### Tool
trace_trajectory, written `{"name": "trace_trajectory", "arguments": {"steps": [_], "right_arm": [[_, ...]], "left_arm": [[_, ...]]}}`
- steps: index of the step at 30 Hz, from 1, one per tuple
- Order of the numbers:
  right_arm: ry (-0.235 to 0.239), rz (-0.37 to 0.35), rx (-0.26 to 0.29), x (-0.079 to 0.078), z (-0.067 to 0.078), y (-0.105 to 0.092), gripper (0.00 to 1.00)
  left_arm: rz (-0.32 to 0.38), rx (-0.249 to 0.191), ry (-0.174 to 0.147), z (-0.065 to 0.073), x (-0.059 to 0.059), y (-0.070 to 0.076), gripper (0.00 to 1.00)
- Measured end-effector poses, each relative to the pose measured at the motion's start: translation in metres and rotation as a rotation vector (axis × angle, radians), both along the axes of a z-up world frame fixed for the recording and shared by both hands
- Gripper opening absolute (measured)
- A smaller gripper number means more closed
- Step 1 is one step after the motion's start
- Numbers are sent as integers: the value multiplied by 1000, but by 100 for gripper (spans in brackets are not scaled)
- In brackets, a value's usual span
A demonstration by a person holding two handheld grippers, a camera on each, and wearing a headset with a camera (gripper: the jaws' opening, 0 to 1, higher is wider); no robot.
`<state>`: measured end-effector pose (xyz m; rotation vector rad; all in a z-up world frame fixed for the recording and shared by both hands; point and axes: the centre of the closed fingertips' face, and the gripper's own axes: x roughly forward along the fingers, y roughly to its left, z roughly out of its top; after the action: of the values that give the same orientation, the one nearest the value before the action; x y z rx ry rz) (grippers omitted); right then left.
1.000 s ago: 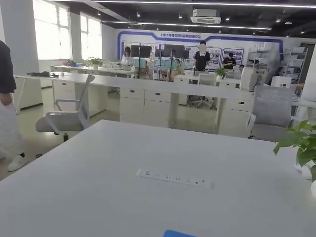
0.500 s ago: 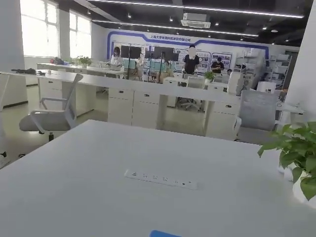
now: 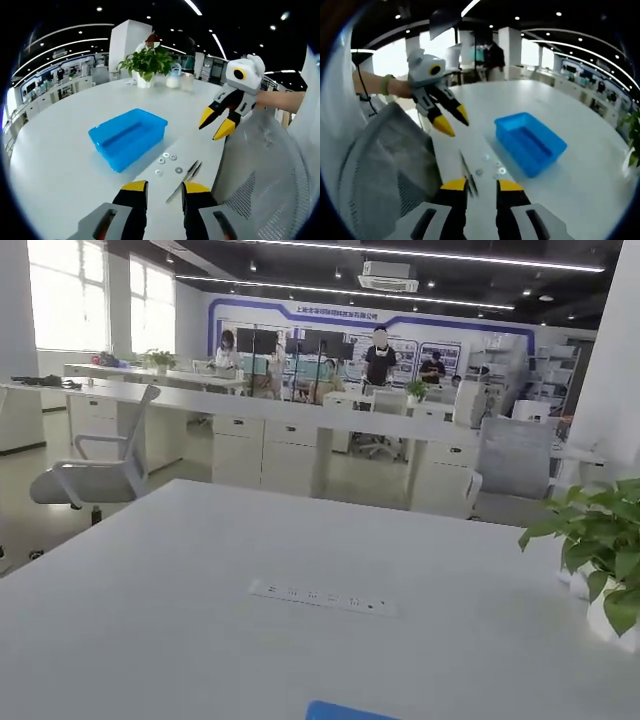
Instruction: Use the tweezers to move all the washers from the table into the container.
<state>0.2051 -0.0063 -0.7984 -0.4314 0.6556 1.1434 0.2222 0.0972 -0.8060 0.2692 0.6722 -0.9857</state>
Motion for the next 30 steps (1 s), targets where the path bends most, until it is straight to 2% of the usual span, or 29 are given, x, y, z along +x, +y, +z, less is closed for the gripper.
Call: {"name": "trace_trajectory", "arguments": {"steps": [1,3,4,6,7,8,9,10,13,14,15,18,19,20,22,24,27,30], "right_arm": [[18,-6,-18,-2,-5,2,18],[18,41,-73,-4,-18,6,17],[21,60,-97,-5,-22,7,17],[20,96,-150,-6,-33,8,17],[26,107,-164,-7,-38,10,17],[29,111,-172,-7,-40,12,17],[29,122,-190,-7,-43,13,17],[31,128,-204,-6,-46,12,16],[37,157,-239,-7,-52,14,16],[38,166,-242,-7,-53,16,17],[39,175,-246,-8,-53,16,17],[37,195,-254,-8,-54,19,17],[38,197,-255,-8,-54,19,17],[40,200,-253,-8,-54,20,17],[40,203,-252,-8,-55,21,17],[41,203,-251,-8,-56,21,18],[44,204,-246,-9,-58,21,18],[34,204,-240,-8,-58,21,18]], "left_arm": [[-18,18,7,-4,-1,-1,22],[-91,67,40,-16,-8,-5,19],[-128,113,43,-24,-10,-5,19],[-168,161,56,-32,-14,-4,20],[-213,209,61,-40,-17,-3,20],[-241,251,59,-47,-18,-2,19],[-262,269,68,-51,-20,-2,18],[-285,300,63,-55,-19,-1,17],[-334,355,50,-61,-17,-1,14],[-367,333,-8,-56,-11,-9,11],[-345,358,26,-57,-12,-5,9],[-401,404,3,-59,-11,-6,5],[-433,397,-12,-59,-11,-10,3],[-432,417,-21,-61,-10,-9,0],[-462,425,-29,-60,-12,-9,0],[-514,422,-24,-60,-18,-10,0],[-516,397,-27,-55,-20,-13,0],[-537,368,-61,-41,-21,-17,0]]}}
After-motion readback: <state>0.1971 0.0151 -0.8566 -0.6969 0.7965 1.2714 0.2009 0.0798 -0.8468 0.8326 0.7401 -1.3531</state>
